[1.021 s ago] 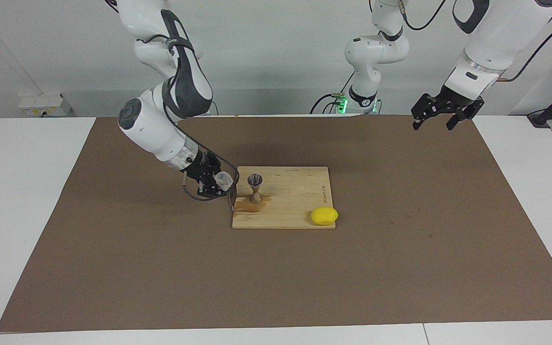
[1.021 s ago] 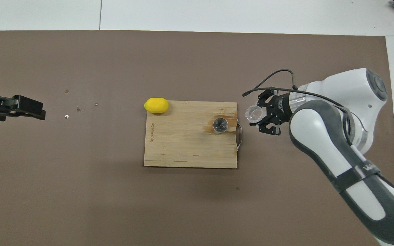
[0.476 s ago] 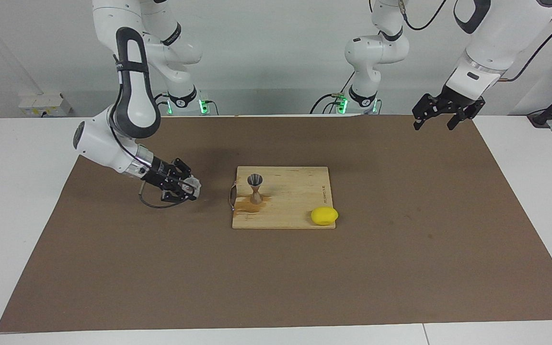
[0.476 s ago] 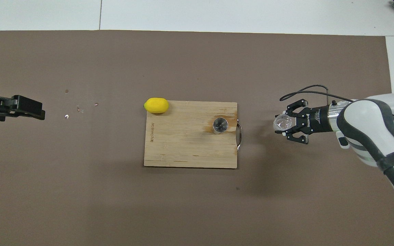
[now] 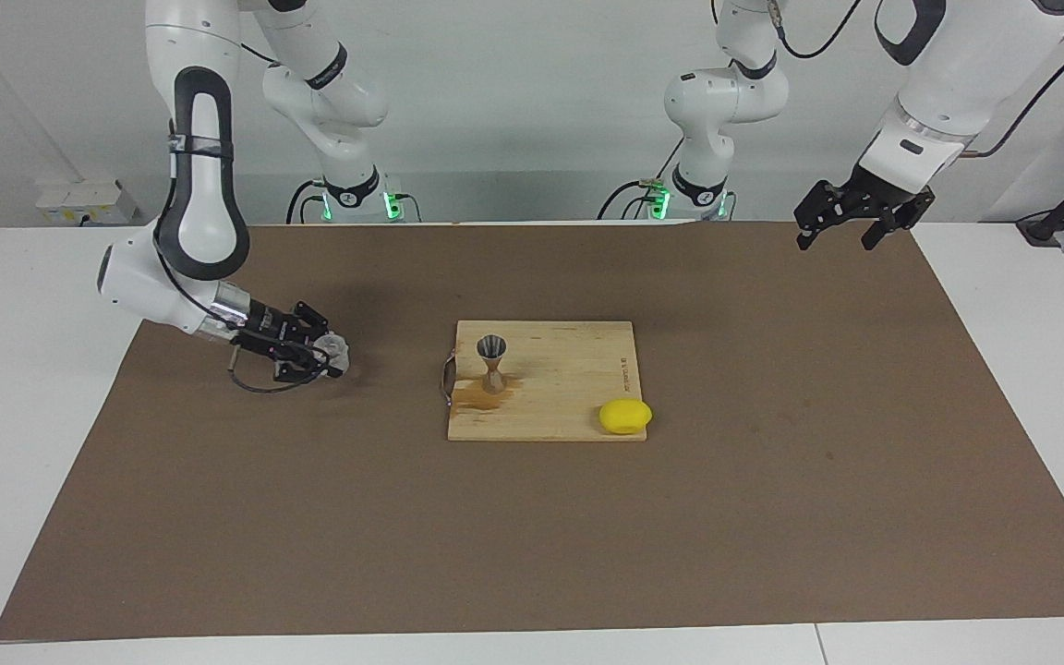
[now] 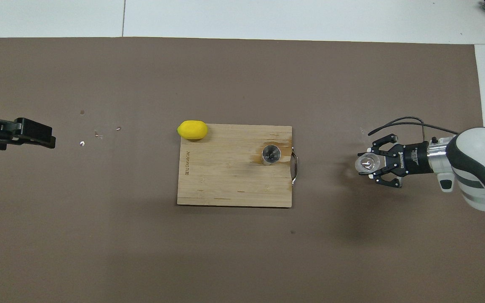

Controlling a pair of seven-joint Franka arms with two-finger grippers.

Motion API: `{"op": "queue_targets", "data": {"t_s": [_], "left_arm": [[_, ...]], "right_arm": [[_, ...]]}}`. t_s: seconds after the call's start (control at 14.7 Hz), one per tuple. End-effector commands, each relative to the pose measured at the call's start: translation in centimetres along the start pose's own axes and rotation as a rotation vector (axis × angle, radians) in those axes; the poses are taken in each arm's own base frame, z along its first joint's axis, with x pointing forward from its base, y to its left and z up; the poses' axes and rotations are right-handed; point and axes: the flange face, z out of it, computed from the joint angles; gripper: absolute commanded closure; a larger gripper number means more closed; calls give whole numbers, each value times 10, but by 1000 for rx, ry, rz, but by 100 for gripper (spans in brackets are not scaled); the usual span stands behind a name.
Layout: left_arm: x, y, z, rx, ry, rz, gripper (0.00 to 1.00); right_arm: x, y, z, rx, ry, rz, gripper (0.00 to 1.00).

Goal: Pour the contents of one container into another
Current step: 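Lower the glass cup onto the mat and open the right gripper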

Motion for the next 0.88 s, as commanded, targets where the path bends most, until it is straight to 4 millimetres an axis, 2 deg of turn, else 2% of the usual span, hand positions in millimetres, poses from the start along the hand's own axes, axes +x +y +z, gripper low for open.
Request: {"op": "queue_targets", "data": {"t_s": [0.0,0.2,0.48,0.54,0.61,0.68,0.75,0.82], "left_arm": [[-14,-4,1,15,-33,-2,0],[-15,-3,2,16,-27,4,0],[-16,-5,1,15,-29,-4,0],[-16,-8,1,15,-32,-5,0],[-15,-10,1,16,-29,-8,0],[-15,-9,1,16,-26,-7,0],[-15,-10,0,16,-22,-7,0],[-14,-10,0,16,-15,-8,0]], "right_arm": [[37,7,-1,9,-67,-33,100],[58,13,-10,22,-84,-35,100],[65,16,-13,34,-76,-21,100],[69,20,-12,37,-74,-6,93],[72,22,-15,46,-67,8,75],[77,24,-15,57,-54,16,46],[78,25,-15,56,-54,12,21],[77,25,-15,57,-51,11,1]]}}
